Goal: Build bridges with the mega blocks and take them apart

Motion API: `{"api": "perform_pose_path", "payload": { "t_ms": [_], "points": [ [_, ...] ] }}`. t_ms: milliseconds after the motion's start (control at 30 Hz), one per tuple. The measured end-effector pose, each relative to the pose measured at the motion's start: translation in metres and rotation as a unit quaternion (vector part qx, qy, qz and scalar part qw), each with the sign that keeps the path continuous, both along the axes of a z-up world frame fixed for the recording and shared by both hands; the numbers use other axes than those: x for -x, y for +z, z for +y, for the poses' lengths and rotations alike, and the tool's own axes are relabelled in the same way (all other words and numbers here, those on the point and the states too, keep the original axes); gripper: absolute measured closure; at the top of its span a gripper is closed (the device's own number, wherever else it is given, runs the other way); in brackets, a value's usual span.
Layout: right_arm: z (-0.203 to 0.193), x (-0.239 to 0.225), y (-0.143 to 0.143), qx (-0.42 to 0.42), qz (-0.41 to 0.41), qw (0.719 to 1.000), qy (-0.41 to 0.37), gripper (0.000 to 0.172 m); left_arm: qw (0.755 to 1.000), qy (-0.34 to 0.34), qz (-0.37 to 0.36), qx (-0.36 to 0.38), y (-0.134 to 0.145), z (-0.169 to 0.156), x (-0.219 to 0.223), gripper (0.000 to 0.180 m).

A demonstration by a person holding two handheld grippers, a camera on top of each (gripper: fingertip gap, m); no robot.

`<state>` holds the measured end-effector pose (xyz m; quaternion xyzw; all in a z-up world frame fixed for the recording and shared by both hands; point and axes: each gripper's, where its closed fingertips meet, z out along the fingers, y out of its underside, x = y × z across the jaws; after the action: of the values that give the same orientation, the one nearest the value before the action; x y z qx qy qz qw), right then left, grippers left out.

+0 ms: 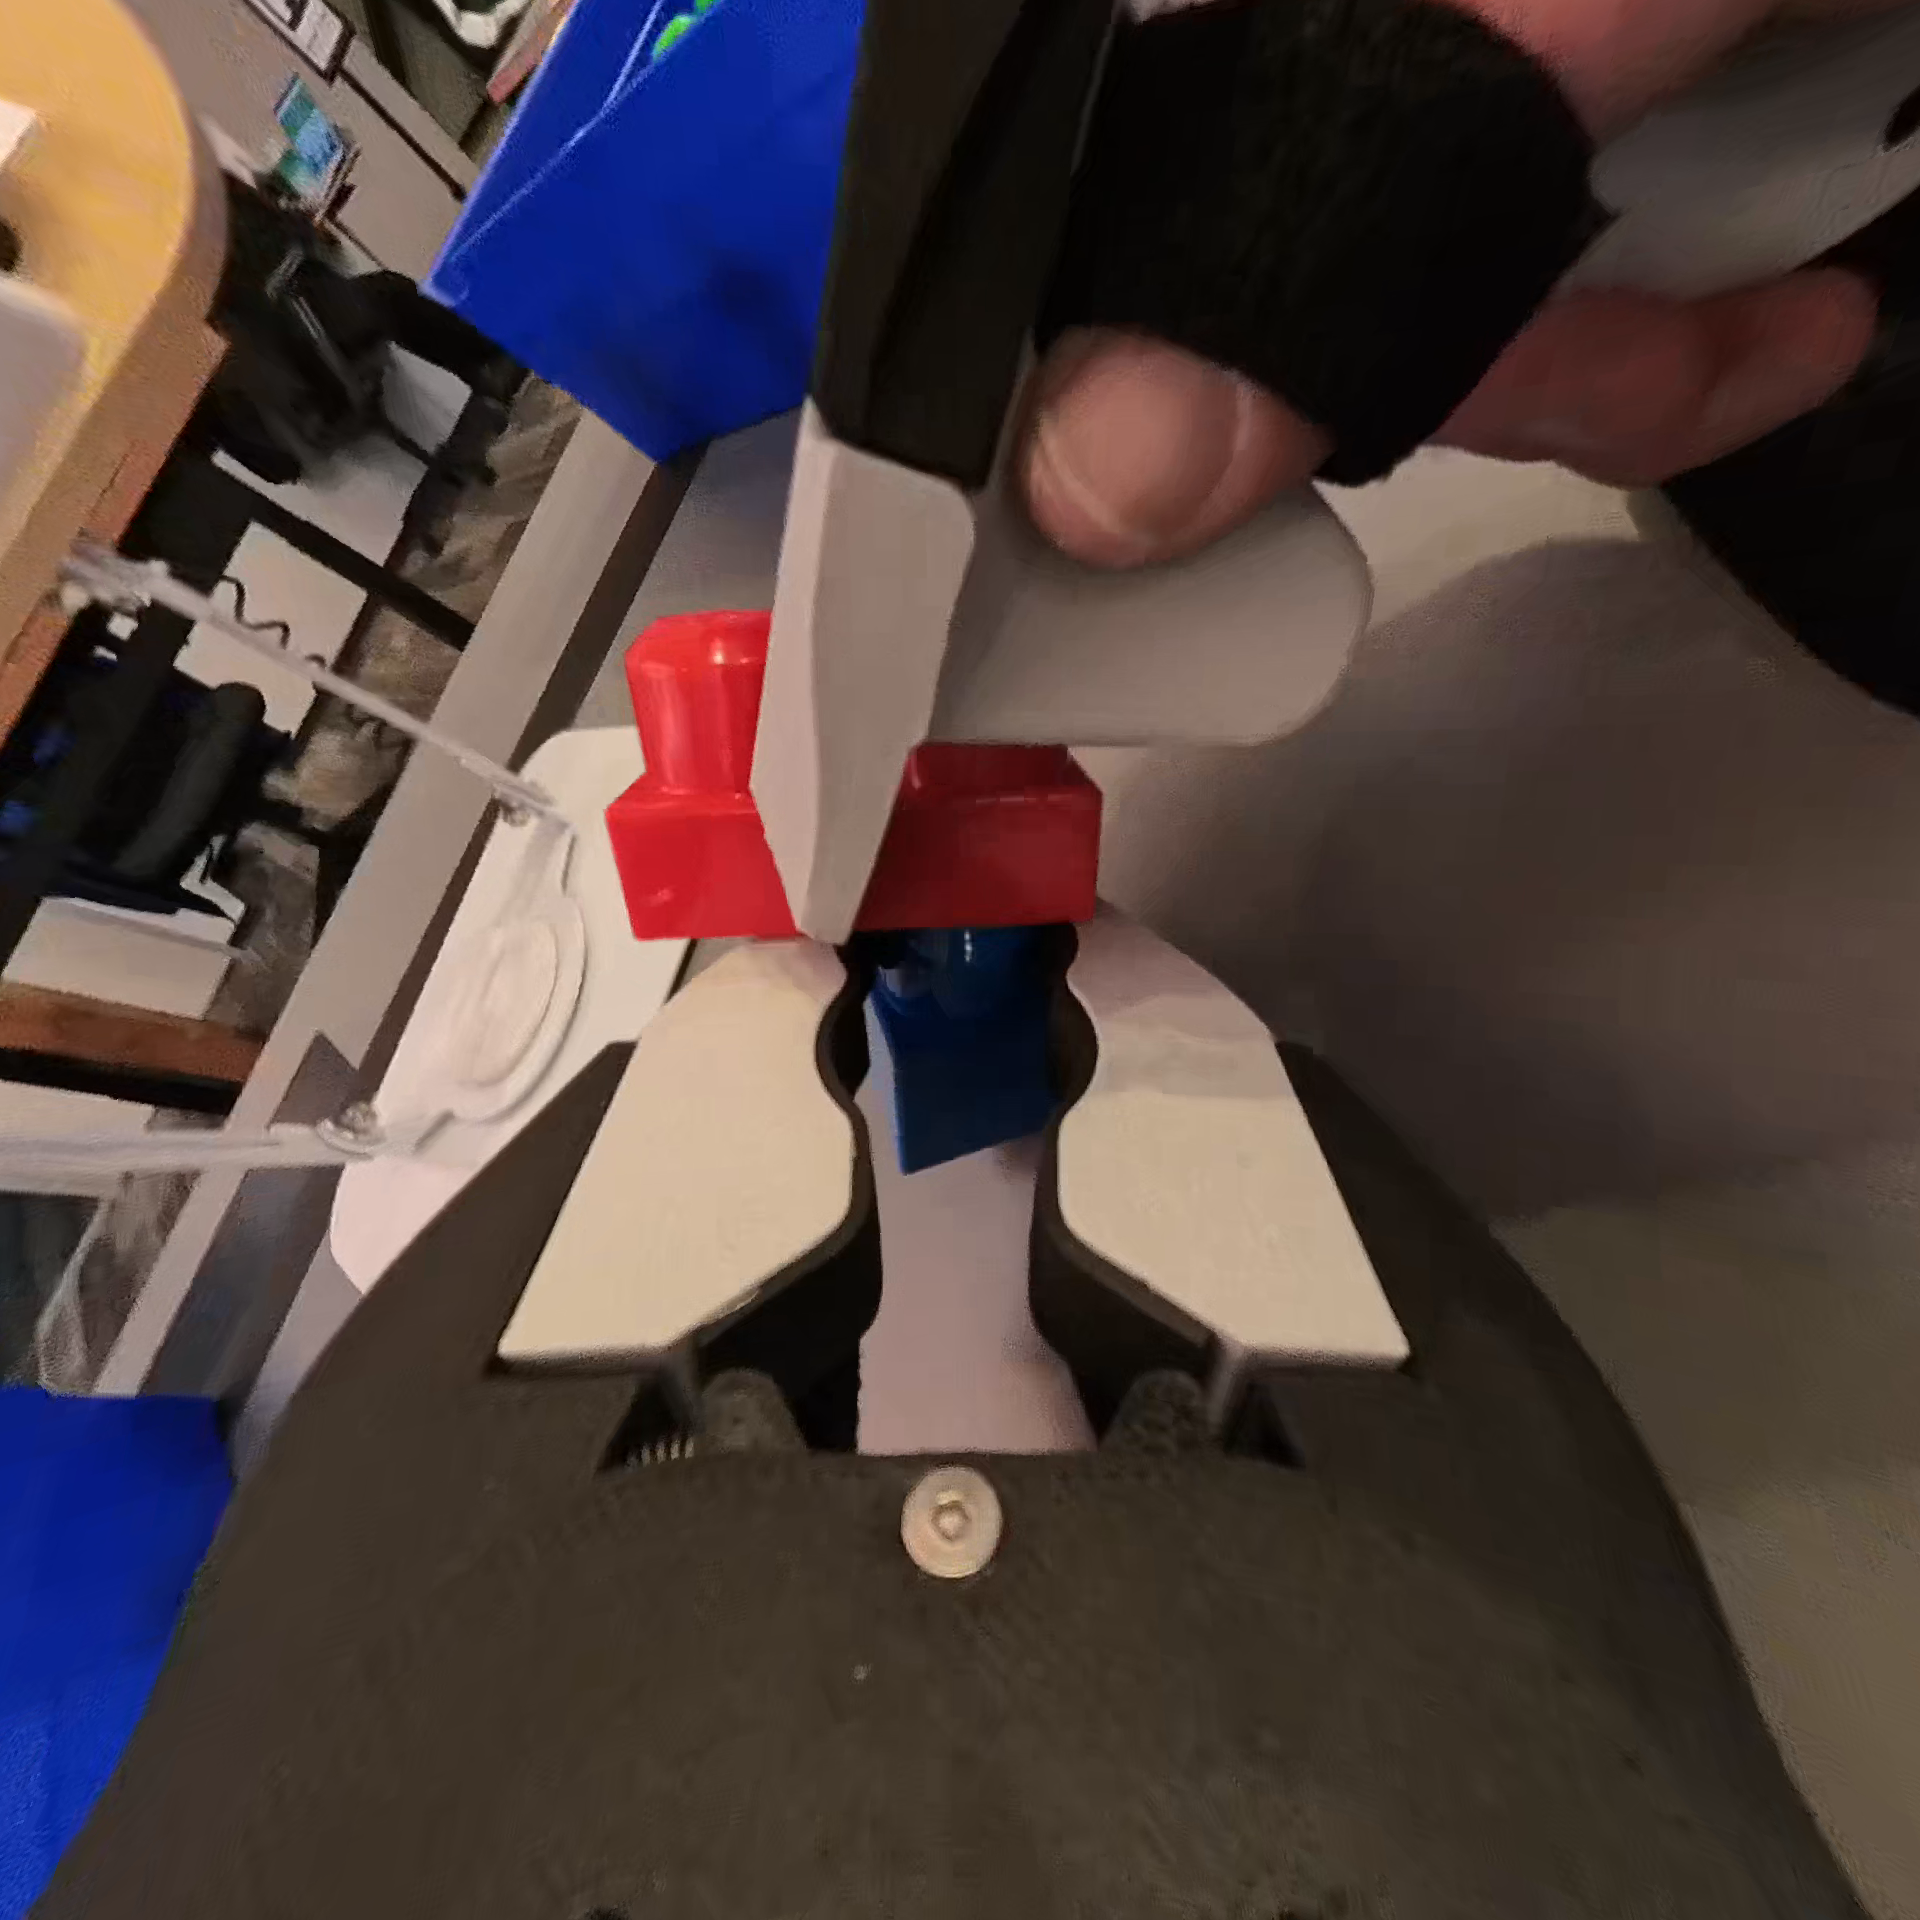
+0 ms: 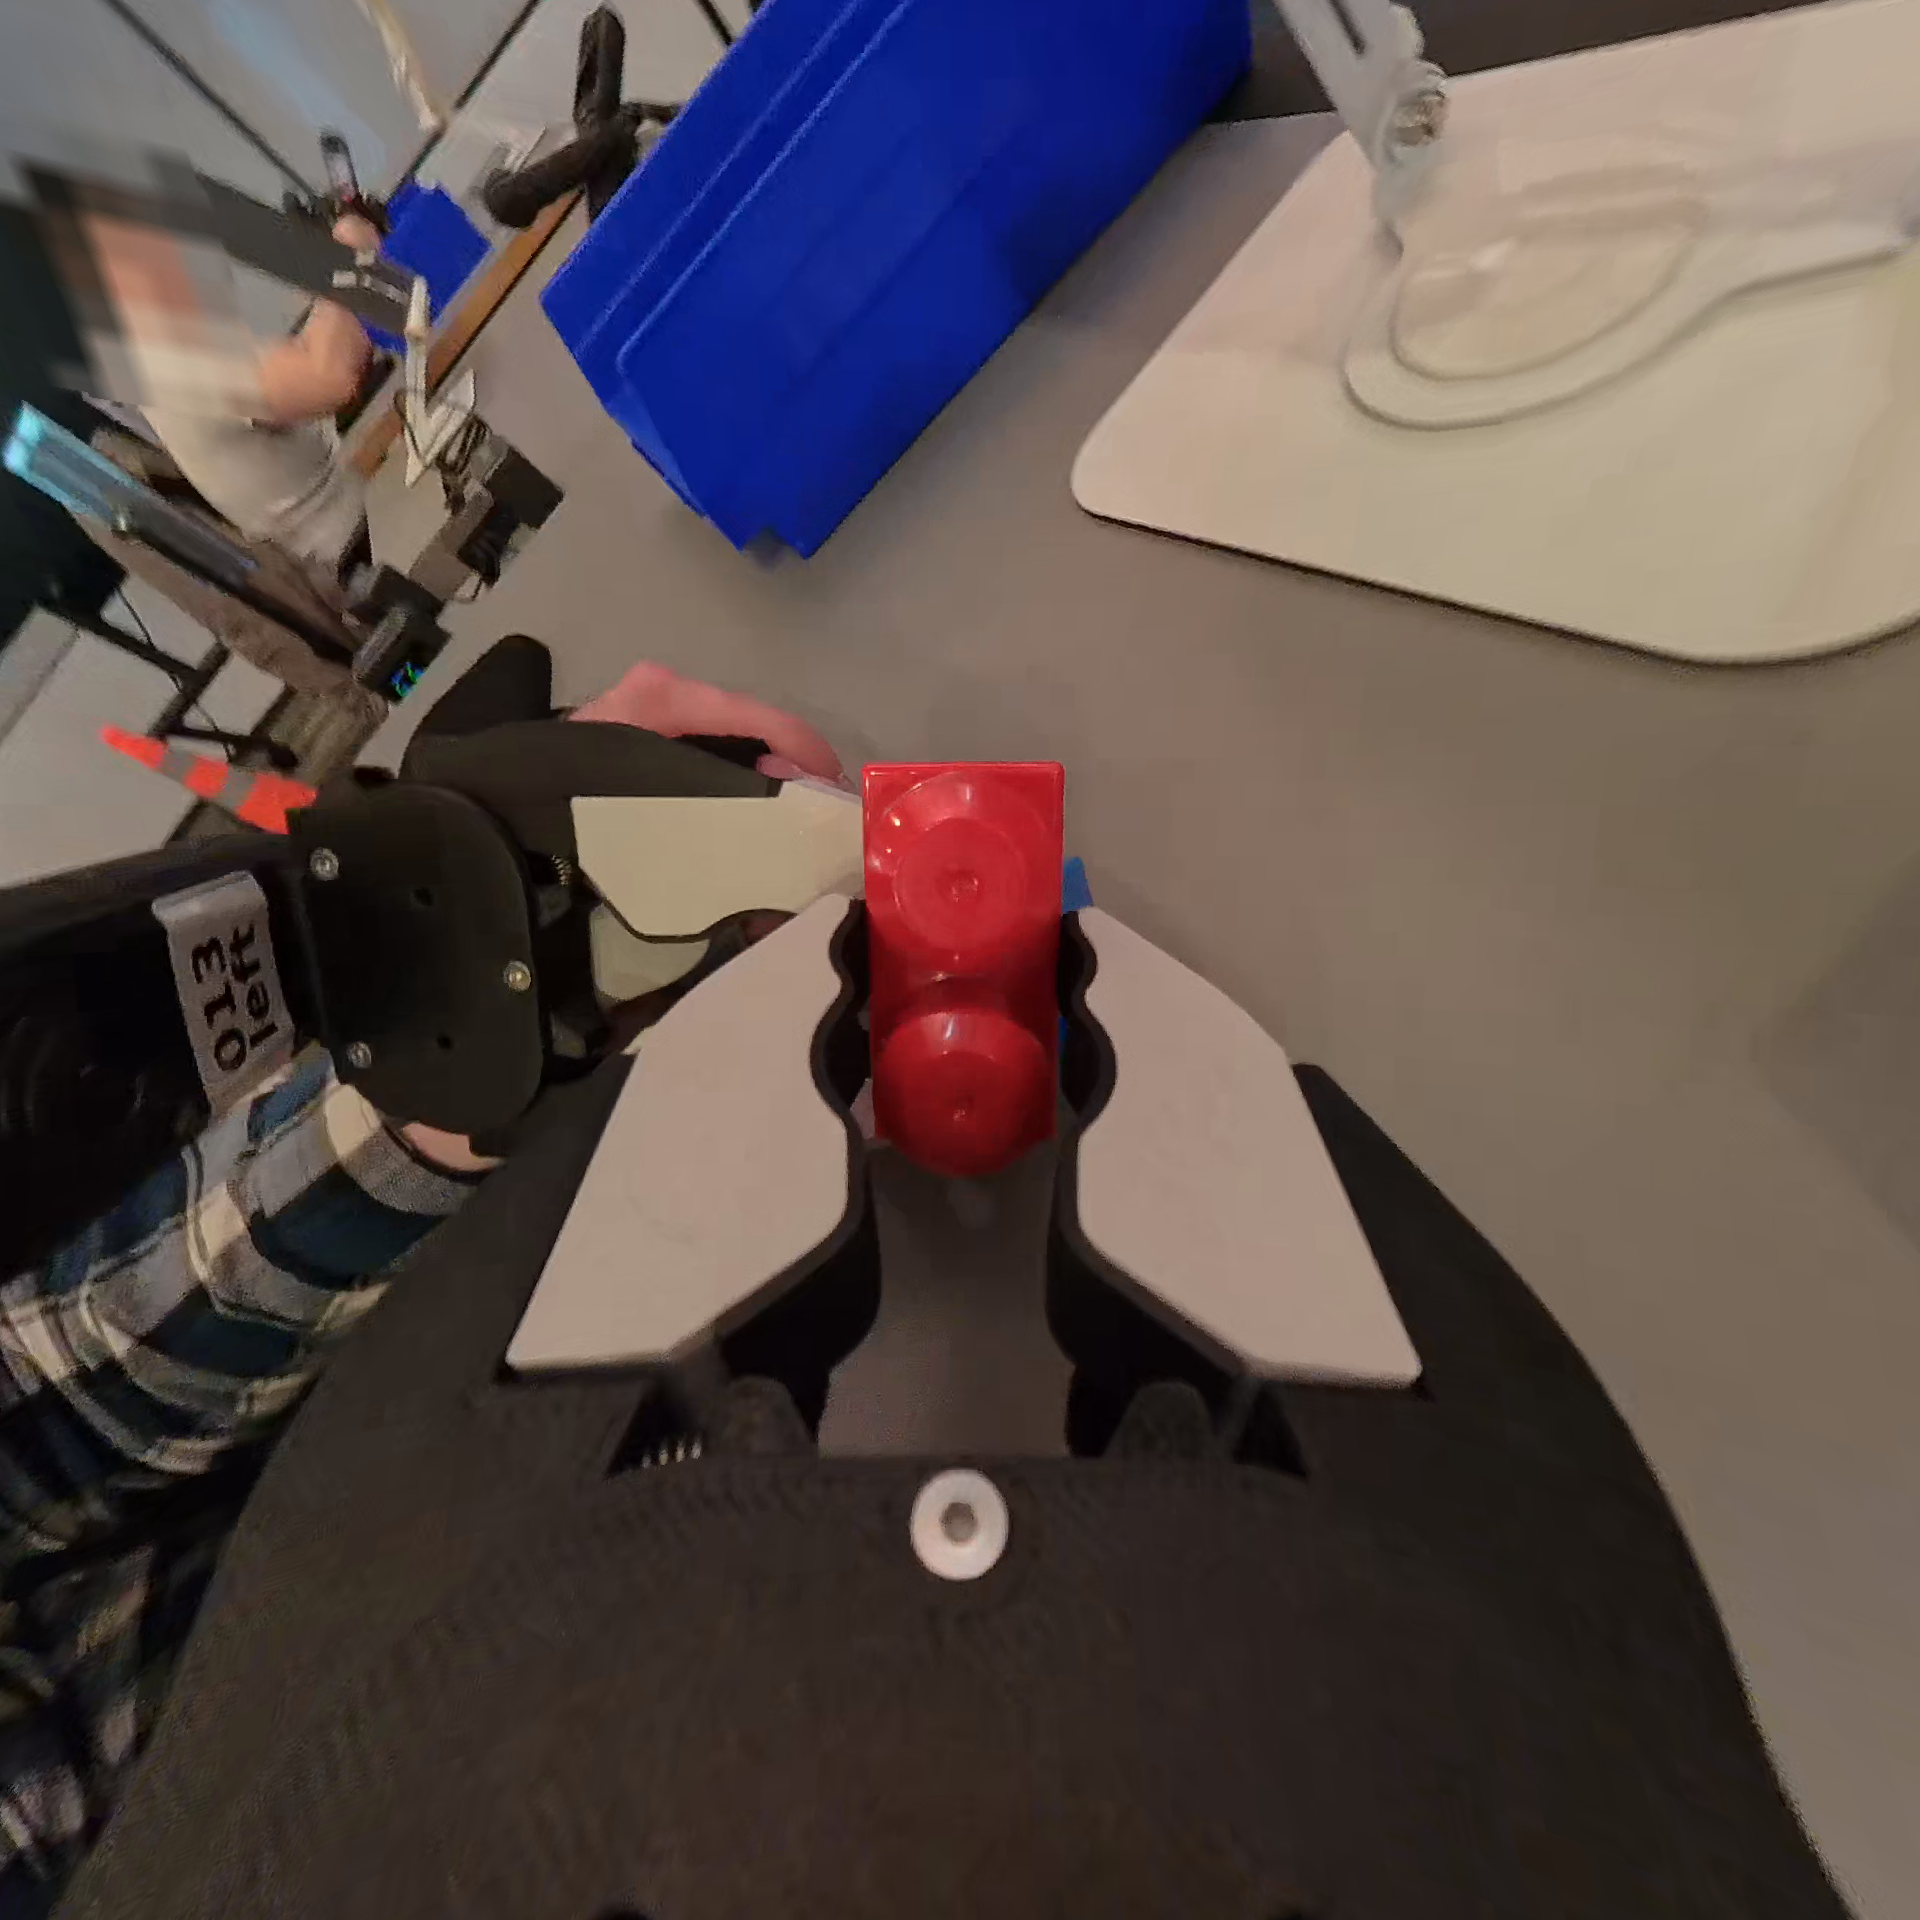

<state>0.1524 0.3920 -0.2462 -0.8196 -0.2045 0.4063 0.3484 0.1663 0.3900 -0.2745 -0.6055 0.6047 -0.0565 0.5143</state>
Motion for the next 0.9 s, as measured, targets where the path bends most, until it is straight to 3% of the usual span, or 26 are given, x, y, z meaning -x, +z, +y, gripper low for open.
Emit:
{"api": "perform_pose_path", "payload": {
  "t_ms": [33, 267, 500, 667, 900],
  "points": [
    [0.0, -0.003, -0.002, 0.006, 0.006, 1.0, -0.01, 0.137, 1.0, -0.005, 0.005, -0.003, -0.002, -0.001, -0.004, 0.151],
    [0.006, -0.007, -0.01, 0.016, 0.011, 0.999, -0.041, 0.137, 0.999, 0.01, 0.03, -0.035, -0.012, 0.007, -0.008, 0.148],
    [0.009, -0.012, -0.008, 0.004, -0.003, 0.996, -0.085, 0.109, 0.998, 0.029, 0.034, -0.054, -0.011, 0.013, -0.005, 0.149],
    [-0.011, -0.029, 0.004, -0.007, -0.004, 0.993, -0.115, 0.097, 0.998, 0.034, 0.031, -0.052, -0.011, 0.014, -0.004, 0.149],
    [-0.045, -0.071, 0.036, -0.046, -0.021, 0.994, -0.101, 0.099, 0.995, 0.062, 0.04, -0.068, -0.009, 0.015, -0.001, 0.145]
  ]
}}
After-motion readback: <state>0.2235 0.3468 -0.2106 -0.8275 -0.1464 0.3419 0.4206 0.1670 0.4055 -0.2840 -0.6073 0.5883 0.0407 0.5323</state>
